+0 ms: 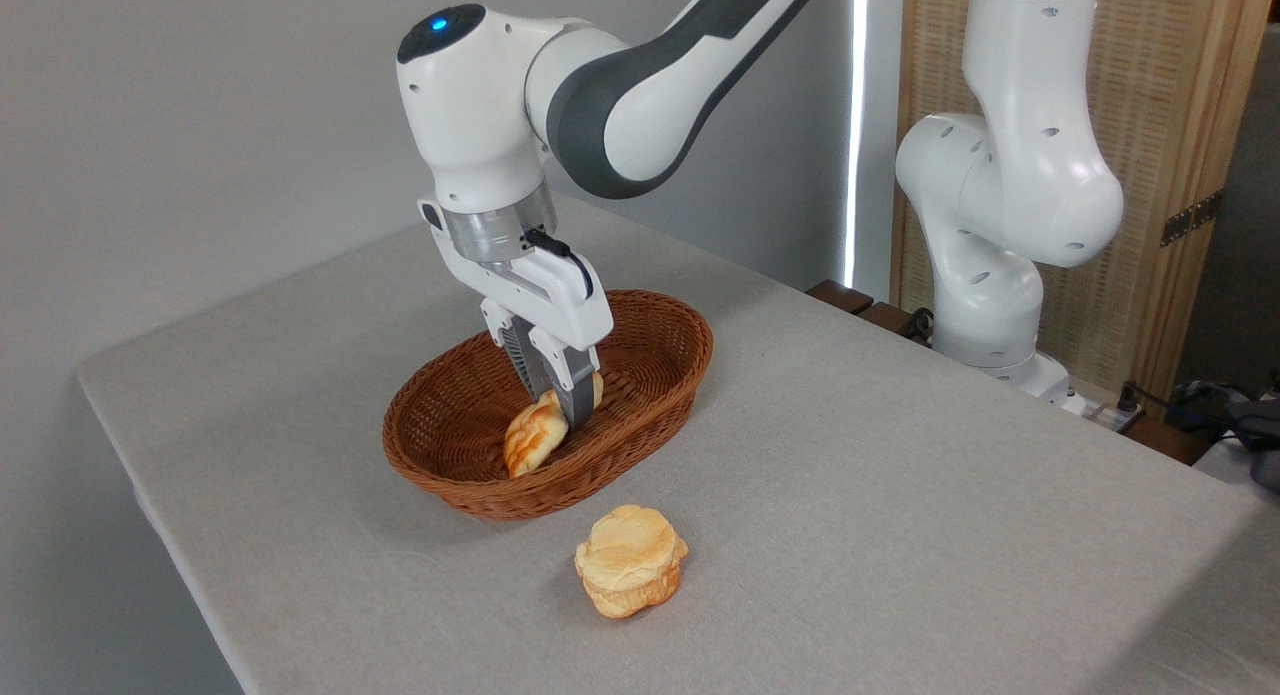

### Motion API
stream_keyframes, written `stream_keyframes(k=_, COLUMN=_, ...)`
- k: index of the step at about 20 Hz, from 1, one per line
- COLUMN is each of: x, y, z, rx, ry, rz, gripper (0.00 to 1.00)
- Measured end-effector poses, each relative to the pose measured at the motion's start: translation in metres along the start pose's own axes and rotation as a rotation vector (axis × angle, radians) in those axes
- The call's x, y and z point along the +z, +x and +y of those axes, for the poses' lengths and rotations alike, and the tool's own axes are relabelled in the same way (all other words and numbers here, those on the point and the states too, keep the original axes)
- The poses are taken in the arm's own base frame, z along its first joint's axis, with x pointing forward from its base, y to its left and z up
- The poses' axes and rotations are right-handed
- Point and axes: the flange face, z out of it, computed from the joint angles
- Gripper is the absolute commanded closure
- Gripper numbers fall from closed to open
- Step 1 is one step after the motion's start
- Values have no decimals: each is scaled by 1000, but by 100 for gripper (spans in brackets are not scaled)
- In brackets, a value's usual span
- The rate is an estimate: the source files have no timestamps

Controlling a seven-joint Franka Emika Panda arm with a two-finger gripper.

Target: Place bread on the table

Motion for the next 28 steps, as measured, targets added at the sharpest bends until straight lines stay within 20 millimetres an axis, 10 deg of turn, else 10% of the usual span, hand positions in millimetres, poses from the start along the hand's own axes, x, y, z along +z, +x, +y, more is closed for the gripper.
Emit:
stream_keyframes(k=8, x=-66, y=-1, z=0, rx=-15, ry=10, rz=86, gripper=54)
stream_keyframes(k=13, x=-102, y=-25, z=-34, rx=-88, ry=15, rz=130, gripper=52)
stream_keyframes(k=26, x=-100, y=-139, z=-139, rx=180, ry=-48, rz=27, gripper=43)
stream_keyframes(k=27, x=-98, y=-140, z=-140, rx=226, ry=-48, rz=16, gripper=39)
stream_keyframes(k=28, x=-95, y=-140, z=-139, rx=264, ry=-50, rz=9, gripper=6)
